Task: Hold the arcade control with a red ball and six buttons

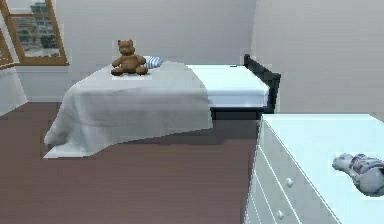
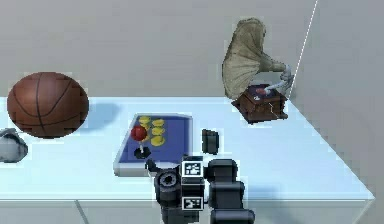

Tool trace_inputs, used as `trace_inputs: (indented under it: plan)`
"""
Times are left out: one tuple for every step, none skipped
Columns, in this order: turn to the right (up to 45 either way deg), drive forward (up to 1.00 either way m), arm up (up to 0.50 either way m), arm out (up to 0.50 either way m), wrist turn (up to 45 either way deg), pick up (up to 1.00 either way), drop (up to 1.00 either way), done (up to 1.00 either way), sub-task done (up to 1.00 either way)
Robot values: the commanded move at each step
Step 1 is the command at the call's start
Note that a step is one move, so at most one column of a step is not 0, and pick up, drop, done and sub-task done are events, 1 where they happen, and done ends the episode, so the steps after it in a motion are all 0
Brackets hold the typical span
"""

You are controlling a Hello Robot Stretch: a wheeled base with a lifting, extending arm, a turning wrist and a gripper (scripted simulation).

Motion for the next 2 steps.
trace_inputs:
  plan:
    - [0.0, 0.00, 0.10, 0.00, 0.0, 0.00, 0.00, 0.00, 0.00]
    - [0.0, 0.00, 0.00, 0.00, 0.0, 0.00, 0.00, 1.00, 0.00]
